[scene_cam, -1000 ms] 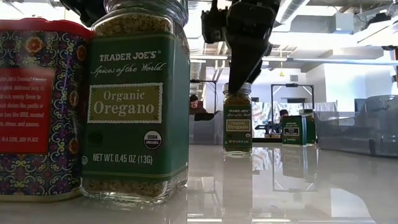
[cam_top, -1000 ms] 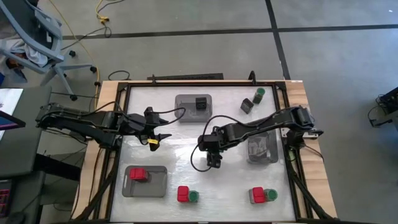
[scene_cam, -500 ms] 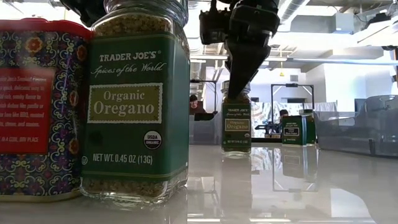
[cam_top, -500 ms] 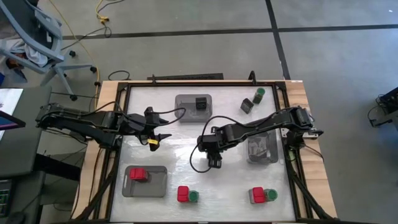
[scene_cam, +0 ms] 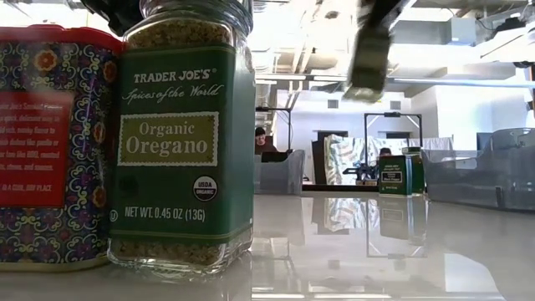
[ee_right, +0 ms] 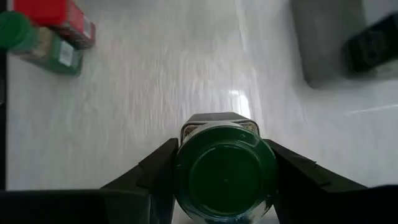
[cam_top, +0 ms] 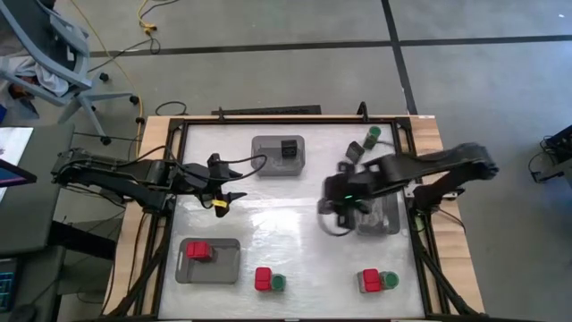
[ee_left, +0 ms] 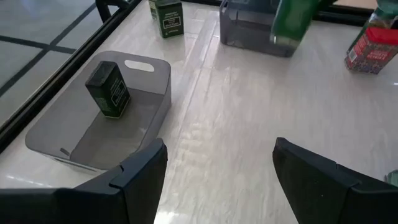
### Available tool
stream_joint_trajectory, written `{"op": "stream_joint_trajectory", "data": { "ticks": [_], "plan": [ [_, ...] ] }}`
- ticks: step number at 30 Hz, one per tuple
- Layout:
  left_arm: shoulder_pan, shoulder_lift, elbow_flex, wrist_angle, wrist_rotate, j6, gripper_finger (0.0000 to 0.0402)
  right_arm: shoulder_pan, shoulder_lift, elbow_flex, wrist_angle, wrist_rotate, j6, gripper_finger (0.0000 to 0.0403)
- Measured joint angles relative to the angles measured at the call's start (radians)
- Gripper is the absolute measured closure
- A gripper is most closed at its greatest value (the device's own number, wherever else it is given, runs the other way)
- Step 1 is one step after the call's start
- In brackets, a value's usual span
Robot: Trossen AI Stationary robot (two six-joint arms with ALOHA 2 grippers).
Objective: Sort spices by type
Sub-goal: Put the middle green seasoning bottle into the middle right black transparent bin
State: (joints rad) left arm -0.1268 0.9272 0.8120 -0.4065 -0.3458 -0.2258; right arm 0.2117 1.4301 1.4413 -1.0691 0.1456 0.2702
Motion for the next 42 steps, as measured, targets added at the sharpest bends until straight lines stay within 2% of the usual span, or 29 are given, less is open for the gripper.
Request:
{"op": "stream_joint_trajectory", "data": {
  "ticks": [8,14,20,25,31,42],
  "plan": [
    [0.0,0.0,0.0,0.0,0.0,-0.006,0.0122,-0.003,-0.339,-0.248,-0.136,0.036,0.055,0.018],
    [0.0,0.0,0.0,0.001,0.0,-0.006,0.0122,-0.066,-0.528,-0.446,-0.142,0.038,-0.034,0.018],
    [0.0,0.0,0.0,0.001,0.0,-0.006,0.0122,-0.161,-0.647,-0.583,-0.143,0.0,-0.151,0.018],
    [0.0,0.0,0.0,0.001,0.0,-0.006,0.0122,-0.263,-0.704,-0.663,-0.135,-0.081,-0.242,0.018],
    [0.0,0.0,0.0,0.001,0.0,-0.006,0.0122,-0.366,-0.702,-0.659,-0.128,-0.16,-0.276,0.018],
    [0.0,0.0,0.0,0.001,0.0,-0.006,0.0122,-0.453,-0.638,-0.642,-0.127,-0.236,-0.354,0.018]
  ]
}}
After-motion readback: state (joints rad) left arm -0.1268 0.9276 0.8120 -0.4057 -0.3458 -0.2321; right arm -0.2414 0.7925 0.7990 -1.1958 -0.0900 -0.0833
